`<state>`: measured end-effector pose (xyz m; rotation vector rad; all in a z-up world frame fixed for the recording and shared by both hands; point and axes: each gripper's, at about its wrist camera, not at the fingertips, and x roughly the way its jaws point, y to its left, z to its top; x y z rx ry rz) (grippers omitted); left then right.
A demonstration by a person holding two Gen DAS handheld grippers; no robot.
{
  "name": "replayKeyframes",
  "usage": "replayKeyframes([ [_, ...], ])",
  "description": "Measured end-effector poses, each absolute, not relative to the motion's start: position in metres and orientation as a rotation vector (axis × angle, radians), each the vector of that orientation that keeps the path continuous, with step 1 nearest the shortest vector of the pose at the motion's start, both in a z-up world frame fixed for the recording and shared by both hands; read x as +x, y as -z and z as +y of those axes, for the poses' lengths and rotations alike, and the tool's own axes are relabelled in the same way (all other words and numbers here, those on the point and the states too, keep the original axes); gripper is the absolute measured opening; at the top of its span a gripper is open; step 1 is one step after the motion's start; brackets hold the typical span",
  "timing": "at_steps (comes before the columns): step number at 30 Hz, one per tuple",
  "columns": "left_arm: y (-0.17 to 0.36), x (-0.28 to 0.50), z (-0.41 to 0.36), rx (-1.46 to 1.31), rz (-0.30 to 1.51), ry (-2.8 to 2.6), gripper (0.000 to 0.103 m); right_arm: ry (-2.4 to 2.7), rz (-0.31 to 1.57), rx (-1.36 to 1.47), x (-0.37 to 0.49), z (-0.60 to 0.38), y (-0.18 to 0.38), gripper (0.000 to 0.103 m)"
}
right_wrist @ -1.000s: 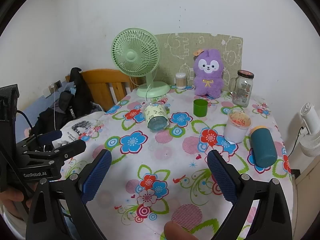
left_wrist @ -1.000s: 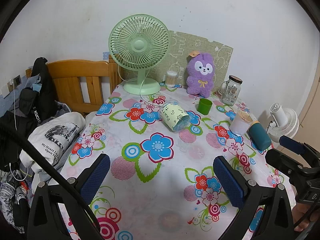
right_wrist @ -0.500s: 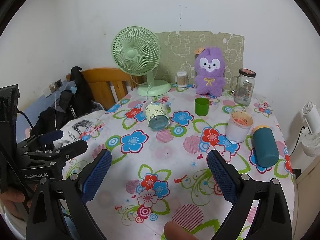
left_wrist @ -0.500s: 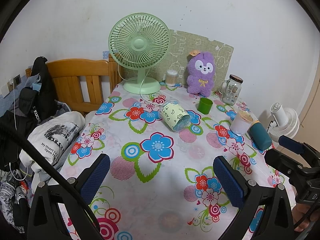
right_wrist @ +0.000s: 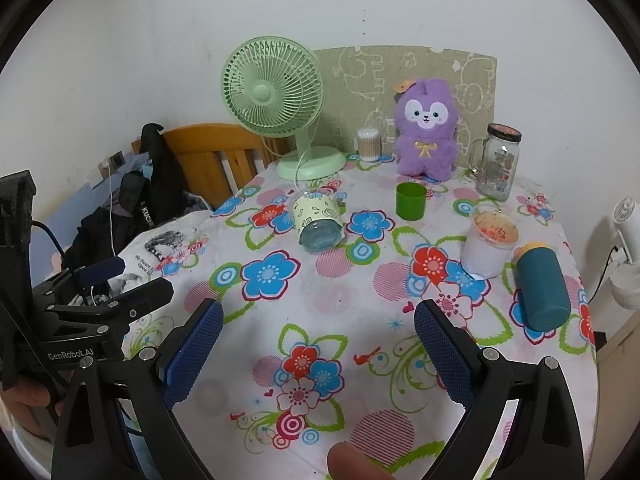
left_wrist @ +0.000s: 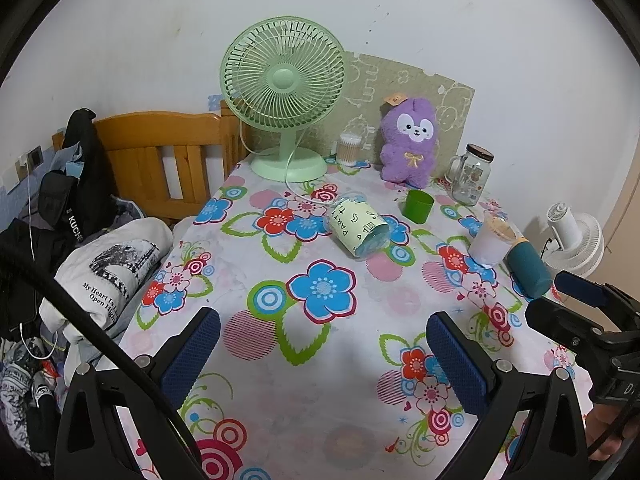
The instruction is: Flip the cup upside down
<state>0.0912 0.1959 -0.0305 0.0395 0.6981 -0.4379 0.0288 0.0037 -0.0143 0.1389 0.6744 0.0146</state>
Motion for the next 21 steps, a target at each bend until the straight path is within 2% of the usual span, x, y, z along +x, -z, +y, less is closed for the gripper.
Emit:
replayKeyframes([
  [13,0.04,0.116,0.199,0.055,0.732,0.411,0.103,-0.032,0.728,0.126,0.066,0.006,0.019,0.098],
  [21,0.058,0.163,0.193,0.111,0.779,0.395,0.103,-0.047,0.817,0.081,0.137,0.003,0.037,0.097],
])
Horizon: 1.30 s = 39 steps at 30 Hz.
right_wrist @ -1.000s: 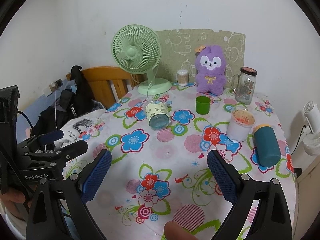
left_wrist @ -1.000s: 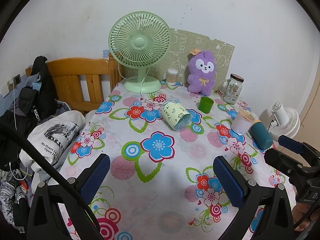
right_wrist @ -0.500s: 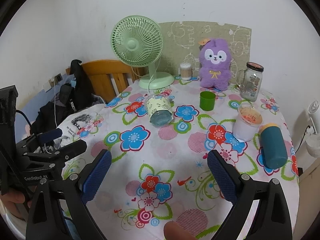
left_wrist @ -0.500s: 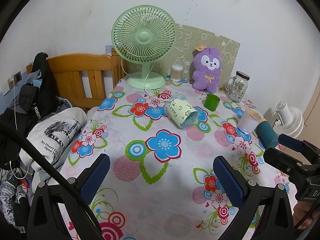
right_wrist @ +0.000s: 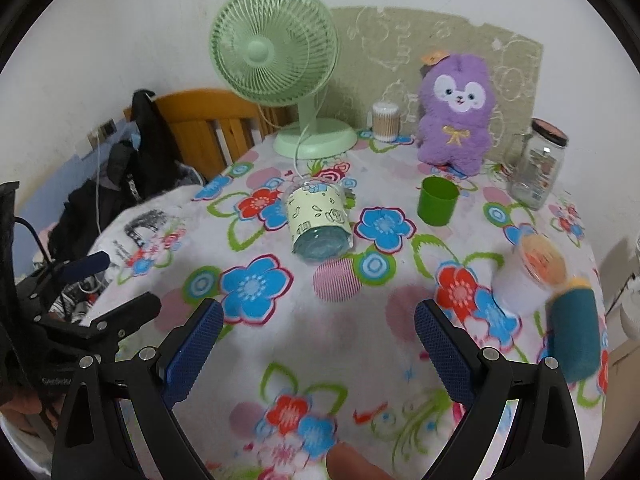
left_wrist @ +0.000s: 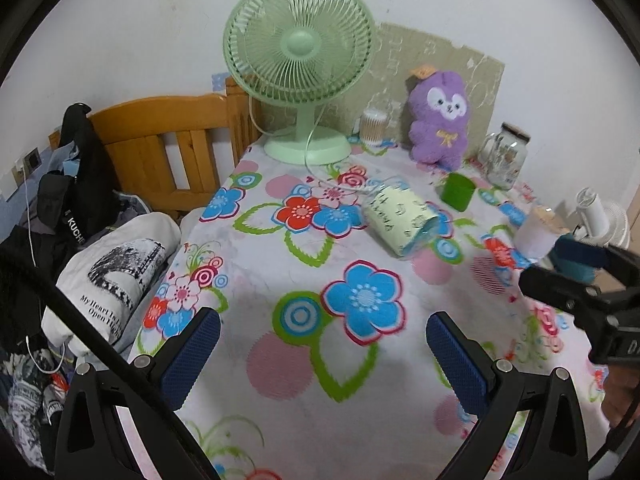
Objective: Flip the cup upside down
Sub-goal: 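Reach the right gripper to the green-wrapped cup and close on it, then lift the green-wrapped cup with the right gripper and carry it aside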
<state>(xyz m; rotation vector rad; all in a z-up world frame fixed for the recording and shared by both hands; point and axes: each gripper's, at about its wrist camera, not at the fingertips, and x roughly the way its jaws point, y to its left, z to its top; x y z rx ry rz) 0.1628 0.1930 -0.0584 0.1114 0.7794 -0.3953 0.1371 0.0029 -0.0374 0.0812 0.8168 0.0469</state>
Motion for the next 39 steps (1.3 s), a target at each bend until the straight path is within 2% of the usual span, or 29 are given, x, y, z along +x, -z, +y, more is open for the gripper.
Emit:
replayKeyframes([
  [13,0.092,0.233,0.187,0.208,0.836,0.353,0.103,-0.035,0.983,0.046,0.266,0.0,0.095,0.097],
  [15,0.097,0.236,0.188,0.208,0.848,0.347,0.103,-0.038,0.992,0.052,0.275,0.001,0.101,0.088],
  [17,0.101,0.238,0.188,0.212,0.859,0.341,0.103,-0.071,1.013,0.059,0.28,0.004,0.107,0.072],
  [19,0.104,0.237,0.189,0.212,0.865,0.337,0.103,-0.082,1.029,0.067,0.283,0.006,0.11,0.062],
  [26,0.096,0.223,0.196,0.174,0.865,0.371,0.103,-0.126,0.975,0.128,0.25,0.011,0.085,0.06],
  [33,0.081,0.177,0.211,0.156,0.827,0.421,0.103,-0.128,0.919,0.095,0.161,0.027,0.057,0.06],
  [39,0.078,0.126,0.221,0.147,0.81,0.476,0.103,0.019,0.921,0.084,0.084,0.031,0.061,0.06],
])
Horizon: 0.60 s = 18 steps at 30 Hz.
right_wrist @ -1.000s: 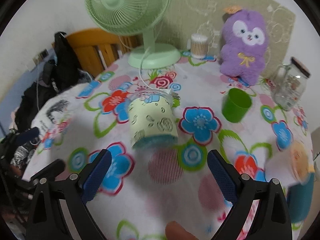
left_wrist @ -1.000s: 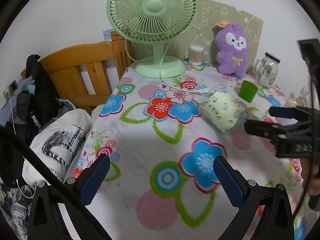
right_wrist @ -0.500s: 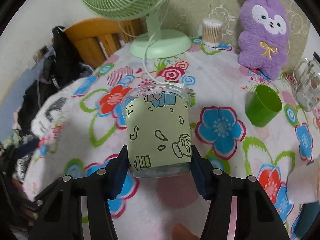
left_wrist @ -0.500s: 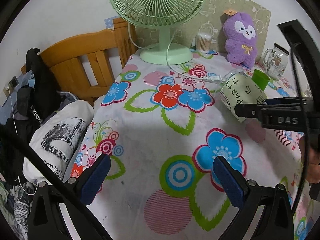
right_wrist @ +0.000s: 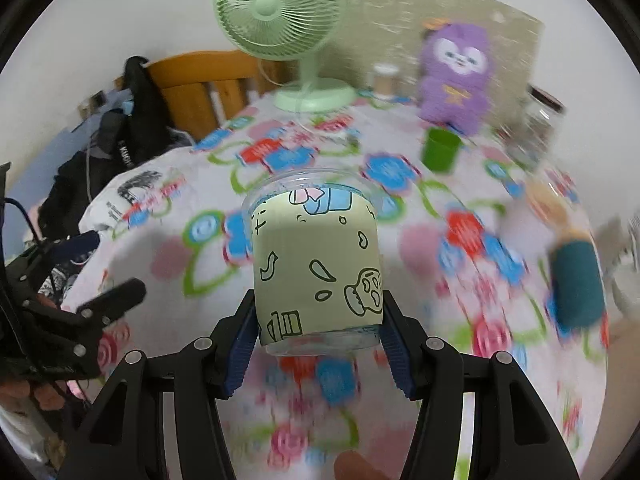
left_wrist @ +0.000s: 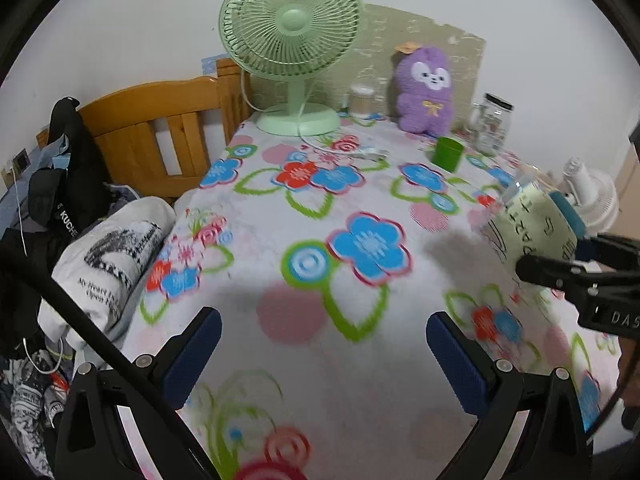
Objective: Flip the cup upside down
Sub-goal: 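Lift the green-wrapped cup with the right gripper and carry it aside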
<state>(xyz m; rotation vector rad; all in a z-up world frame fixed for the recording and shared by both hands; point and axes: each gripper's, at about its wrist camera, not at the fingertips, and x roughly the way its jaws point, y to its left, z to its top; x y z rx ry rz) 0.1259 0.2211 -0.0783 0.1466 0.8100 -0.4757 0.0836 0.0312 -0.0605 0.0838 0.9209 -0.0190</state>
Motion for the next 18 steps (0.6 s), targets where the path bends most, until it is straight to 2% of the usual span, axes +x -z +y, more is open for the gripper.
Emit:
replayKeyframes([
  [9,0.102,0.081,0.206,0.182,0.873,0.547,0.103,0.147,0.99,0.208,0.021,0.019,0.091,0.06],
  [18,0.11,0.063,0.186,0.222,0.891,0.58,0.103,0.214,1.018,0.182,0.002,0.013,0.1,0.06],
])
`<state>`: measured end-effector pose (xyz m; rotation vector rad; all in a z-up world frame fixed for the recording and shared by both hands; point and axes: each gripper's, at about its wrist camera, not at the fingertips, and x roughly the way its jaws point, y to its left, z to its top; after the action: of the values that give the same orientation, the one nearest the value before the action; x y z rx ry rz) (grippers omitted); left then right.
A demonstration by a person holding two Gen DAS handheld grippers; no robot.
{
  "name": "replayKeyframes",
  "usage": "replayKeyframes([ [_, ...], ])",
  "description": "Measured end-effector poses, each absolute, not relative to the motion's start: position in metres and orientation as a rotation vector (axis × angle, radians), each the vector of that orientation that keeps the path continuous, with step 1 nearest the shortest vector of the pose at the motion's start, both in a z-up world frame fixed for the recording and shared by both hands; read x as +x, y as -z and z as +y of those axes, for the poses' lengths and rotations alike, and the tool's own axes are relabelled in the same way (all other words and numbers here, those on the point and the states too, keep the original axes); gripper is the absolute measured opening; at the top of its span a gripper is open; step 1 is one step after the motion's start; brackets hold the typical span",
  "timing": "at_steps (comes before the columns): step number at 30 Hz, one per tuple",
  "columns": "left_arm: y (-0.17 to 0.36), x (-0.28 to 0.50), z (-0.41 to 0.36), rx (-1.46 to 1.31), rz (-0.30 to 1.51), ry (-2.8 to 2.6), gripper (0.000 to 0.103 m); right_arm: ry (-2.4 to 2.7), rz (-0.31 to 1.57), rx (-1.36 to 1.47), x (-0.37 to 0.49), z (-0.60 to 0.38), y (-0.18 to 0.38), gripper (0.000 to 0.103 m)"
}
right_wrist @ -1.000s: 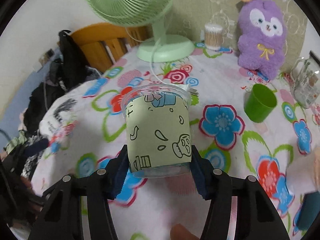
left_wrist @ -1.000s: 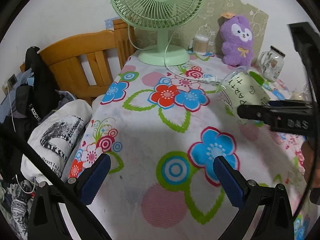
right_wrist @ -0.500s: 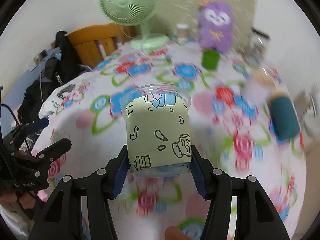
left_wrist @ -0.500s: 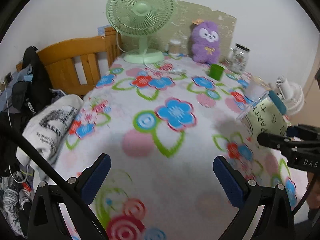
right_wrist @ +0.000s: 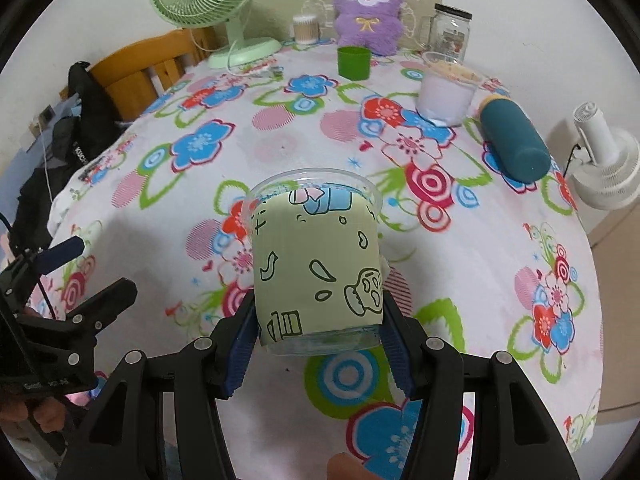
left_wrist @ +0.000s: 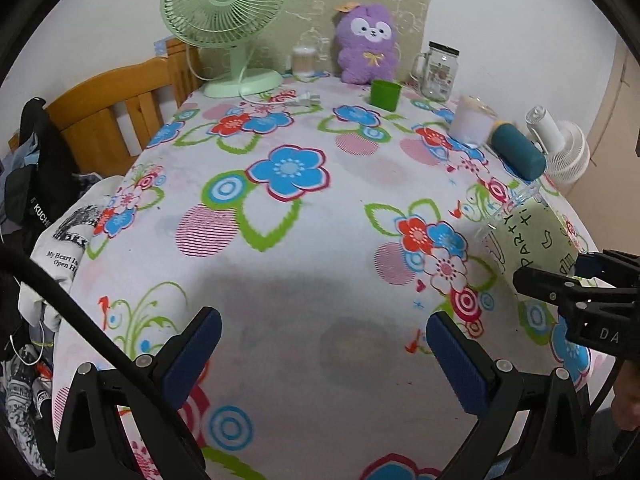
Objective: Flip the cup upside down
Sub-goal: 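Lift the green-wrapped cup with the right gripper and carry it aside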
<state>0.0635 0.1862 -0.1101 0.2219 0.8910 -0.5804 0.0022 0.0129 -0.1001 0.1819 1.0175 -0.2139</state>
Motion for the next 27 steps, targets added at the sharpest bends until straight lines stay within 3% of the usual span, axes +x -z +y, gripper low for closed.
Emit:
replayKeyframes([
  [9,0.113,0.061,0.179,0.235,0.898,0.577,0.103,0.236,1.02,0.189,-0.003,0.01,0.111,0.062],
  [14,0.112,0.06,0.179,0.229,0.9,0.581,0.103,0.224,1.026,0.202,-0.005,0.011,0.108,0.074],
  [27,0.1,0.054,0.174,0.208,0.899,0.604,0.103,0.212,0.999,0.212,-0.017,0.006,0.095,0.076],
])
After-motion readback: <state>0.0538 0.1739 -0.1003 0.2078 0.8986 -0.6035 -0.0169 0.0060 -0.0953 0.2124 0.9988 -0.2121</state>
